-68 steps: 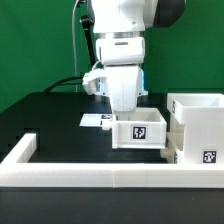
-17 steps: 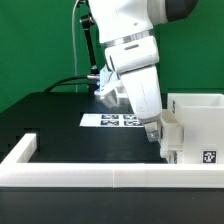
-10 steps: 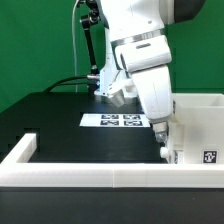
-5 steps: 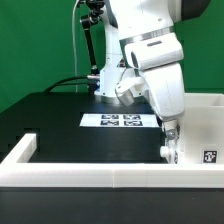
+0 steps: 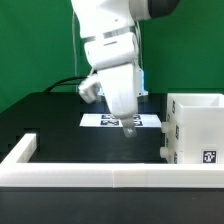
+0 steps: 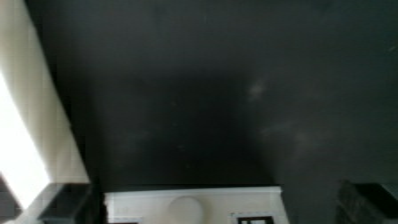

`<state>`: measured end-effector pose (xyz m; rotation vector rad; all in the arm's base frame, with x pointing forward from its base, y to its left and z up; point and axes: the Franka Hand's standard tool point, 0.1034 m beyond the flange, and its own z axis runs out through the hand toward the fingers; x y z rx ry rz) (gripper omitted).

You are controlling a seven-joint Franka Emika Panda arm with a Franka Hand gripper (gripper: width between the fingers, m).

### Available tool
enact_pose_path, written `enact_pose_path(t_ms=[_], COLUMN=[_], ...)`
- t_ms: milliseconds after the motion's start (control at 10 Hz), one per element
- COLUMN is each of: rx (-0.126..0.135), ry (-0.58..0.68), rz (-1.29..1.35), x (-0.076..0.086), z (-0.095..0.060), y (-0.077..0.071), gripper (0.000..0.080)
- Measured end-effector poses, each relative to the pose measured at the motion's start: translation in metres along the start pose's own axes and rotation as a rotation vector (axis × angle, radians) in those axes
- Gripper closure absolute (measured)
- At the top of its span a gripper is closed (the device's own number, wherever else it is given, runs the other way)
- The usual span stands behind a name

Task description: Assemble drawer

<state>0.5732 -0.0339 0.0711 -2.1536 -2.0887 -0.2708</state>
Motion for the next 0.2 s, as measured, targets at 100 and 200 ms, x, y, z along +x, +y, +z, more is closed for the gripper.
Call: enact_pose_path(t_ms=[100,200], rx=[0.006,0.007], ry=[0.0,0.002], rz=[-0.002,-0.001], x=[0.0014,0.0009], z=[0.0014,0.0029], y=[-0.0038,-0.0032], gripper=[0.0151,0.0151])
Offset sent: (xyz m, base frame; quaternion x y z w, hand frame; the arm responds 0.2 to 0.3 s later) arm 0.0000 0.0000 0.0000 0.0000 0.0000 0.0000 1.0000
